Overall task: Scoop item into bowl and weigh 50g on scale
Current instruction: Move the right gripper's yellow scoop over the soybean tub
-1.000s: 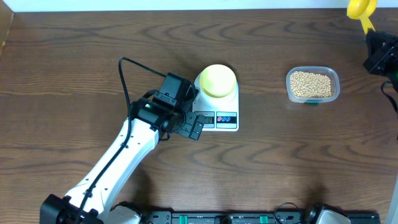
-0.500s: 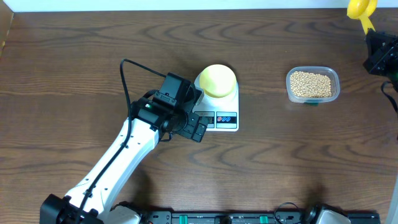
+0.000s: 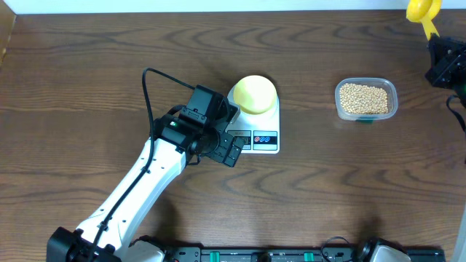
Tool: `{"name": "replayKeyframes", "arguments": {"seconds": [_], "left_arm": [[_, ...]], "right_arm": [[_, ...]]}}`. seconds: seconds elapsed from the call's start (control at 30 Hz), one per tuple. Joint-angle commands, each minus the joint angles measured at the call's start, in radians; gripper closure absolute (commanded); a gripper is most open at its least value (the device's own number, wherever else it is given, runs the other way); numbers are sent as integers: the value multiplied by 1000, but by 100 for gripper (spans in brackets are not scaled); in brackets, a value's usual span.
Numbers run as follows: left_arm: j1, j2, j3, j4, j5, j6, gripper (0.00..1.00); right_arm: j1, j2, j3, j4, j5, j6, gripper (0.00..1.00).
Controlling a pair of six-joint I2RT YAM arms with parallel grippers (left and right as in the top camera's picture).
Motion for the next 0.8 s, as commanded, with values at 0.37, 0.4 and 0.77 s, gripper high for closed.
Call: {"name": "replayKeyframes", "arguments": {"seconds": [0.37, 0.4, 0.77], "left_arm": [[0, 9, -11, 3, -13, 16, 2], [0, 9, -11, 3, -13, 16, 2], [0, 9, -11, 3, -13, 16, 2]], "right_arm": [[0, 2, 19, -55, -2, -49, 99], [0, 2, 19, -63, 0, -55, 99], [0, 2, 19, -114, 41, -51, 99]]}}
